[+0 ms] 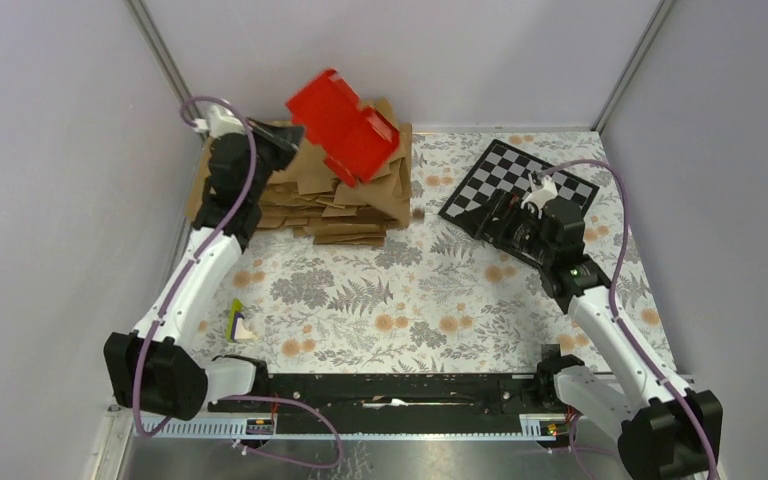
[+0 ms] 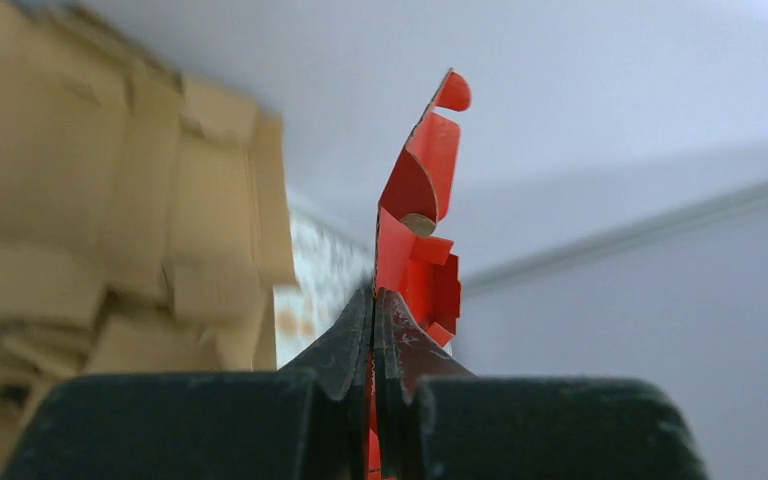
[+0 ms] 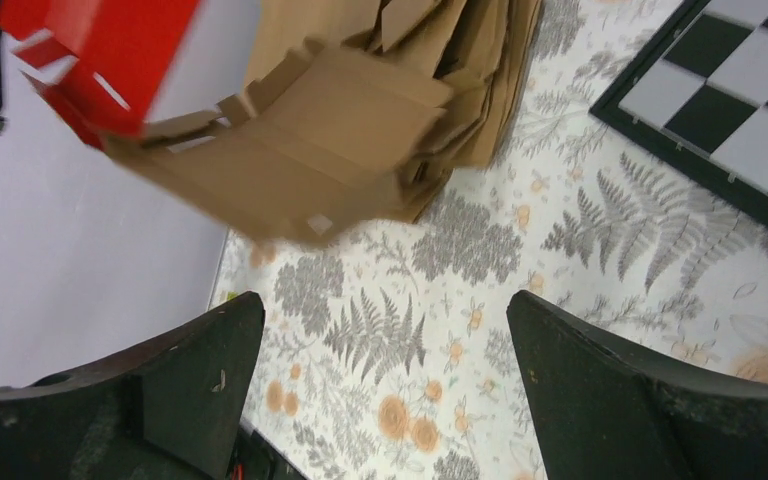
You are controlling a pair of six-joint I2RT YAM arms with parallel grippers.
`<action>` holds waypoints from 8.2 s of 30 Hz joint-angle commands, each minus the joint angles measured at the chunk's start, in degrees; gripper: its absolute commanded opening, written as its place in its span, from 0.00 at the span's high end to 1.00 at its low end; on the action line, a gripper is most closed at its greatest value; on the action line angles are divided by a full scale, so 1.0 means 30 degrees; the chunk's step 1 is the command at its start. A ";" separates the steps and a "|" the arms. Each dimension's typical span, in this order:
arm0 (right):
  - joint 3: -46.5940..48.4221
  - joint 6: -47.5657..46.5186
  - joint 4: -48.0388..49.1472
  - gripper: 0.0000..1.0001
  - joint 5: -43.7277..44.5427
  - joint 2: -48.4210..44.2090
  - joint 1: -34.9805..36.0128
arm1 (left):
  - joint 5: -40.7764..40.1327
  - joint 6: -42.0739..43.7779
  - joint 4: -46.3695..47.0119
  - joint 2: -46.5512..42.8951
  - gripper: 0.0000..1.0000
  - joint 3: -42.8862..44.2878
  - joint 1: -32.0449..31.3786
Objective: Fold the paper box
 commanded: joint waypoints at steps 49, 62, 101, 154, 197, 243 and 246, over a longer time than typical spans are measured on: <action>-0.3837 0.0407 0.1578 0.49 -0.2628 -0.5576 0.0132 | 1.1588 0.3517 0.3256 -0.1118 1.00 -0.6184 -0.8330; -0.3952 -0.0489 -0.2462 1.00 0.2724 -0.6997 0.0146 | 0.2631 0.7361 -0.6524 -0.1023 0.23 -0.5076 -0.8392; -0.4961 -0.0063 -0.5690 1.00 0.8446 -1.2877 0.0132 | 0.0835 0.7256 -0.8909 0.1870 0.87 -0.7221 -0.8673; -0.4690 0.0205 -0.6003 0.96 0.9505 -1.3521 0.0132 | 0.1545 0.8132 -1.2338 0.1807 1.00 -0.2195 -1.0329; -0.4297 0.1853 0.3886 1.00 -0.6928 -0.3999 0.0161 | 0.8459 0.7868 -0.8517 0.0263 0.03 -0.0200 -0.2101; -0.3289 -0.0850 -0.1532 0.00 -0.0253 -0.1639 0.2094 | 0.6049 0.7889 -0.4854 0.1598 0.94 -0.5838 -0.9092; -0.4491 0.0605 -0.1763 0.00 0.0776 -0.2056 0.2116 | 0.5120 0.6707 -0.3630 0.1520 0.93 -0.6857 -0.9182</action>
